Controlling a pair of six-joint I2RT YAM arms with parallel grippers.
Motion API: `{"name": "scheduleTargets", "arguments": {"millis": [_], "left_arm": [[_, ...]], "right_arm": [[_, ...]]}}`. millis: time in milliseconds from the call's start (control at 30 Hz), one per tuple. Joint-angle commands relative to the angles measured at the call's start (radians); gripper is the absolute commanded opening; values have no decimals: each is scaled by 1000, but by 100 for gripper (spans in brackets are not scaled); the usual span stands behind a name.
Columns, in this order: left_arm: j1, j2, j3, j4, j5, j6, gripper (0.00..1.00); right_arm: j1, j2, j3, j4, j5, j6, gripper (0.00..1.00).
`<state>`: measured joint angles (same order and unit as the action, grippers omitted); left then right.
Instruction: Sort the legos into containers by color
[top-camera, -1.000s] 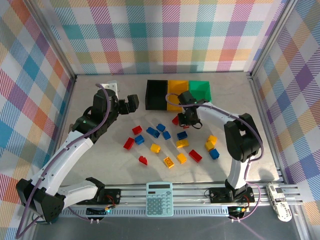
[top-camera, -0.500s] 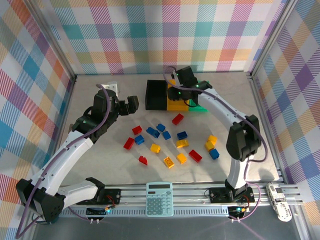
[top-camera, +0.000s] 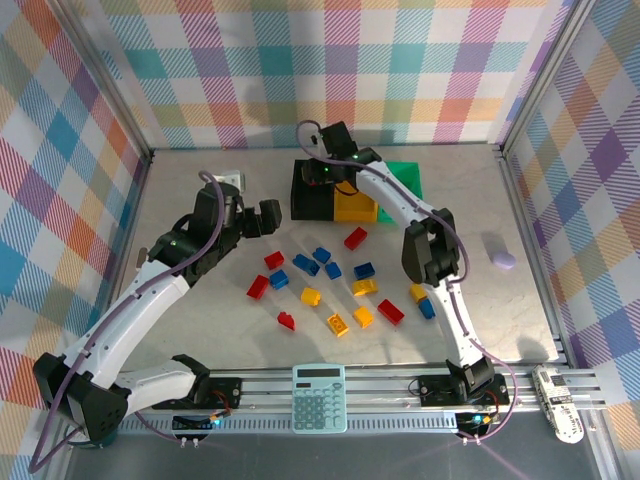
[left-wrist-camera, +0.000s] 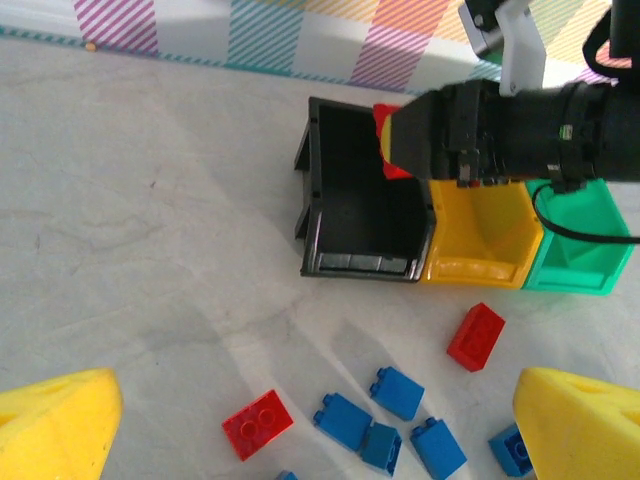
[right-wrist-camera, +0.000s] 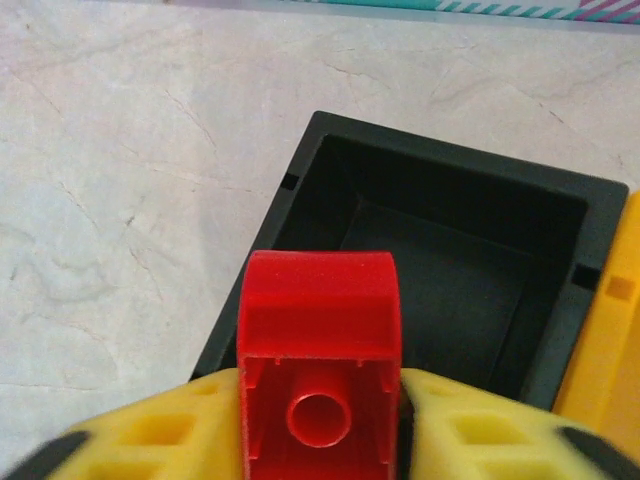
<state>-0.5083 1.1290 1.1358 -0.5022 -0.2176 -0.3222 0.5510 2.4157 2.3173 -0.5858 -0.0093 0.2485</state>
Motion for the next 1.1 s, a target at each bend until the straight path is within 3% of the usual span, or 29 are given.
{"name": "scheduleTargets", "arguments": {"millis": [0, 133, 267, 433, 567, 733, 1067], "left_arm": [[-18, 3, 15, -30, -3, -18, 100], [-32, 9, 2, -55, -3, -50, 100], [-78, 21, -24, -102, -4, -105, 98], [-205, 82, -45, -206, 15, -164, 95], [-290, 163, -43, -298, 52, -192, 92], [-353, 232, -18, -357, 130, -153, 92], [-361, 407, 59, -404, 209, -27, 91]], "right_arm": [[6, 22, 91, -64, -15, -16, 51], [6, -23, 71, -83, 6, -37, 60], [6, -128, -25, -98, 19, -57, 61], [-16, -350, -306, -97, 58, -42, 63], [-88, -552, -569, -52, -2, 24, 65], [-141, -770, -795, -58, -14, 10, 69], [-195, -1027, -1051, -84, 12, 39, 73]]}}
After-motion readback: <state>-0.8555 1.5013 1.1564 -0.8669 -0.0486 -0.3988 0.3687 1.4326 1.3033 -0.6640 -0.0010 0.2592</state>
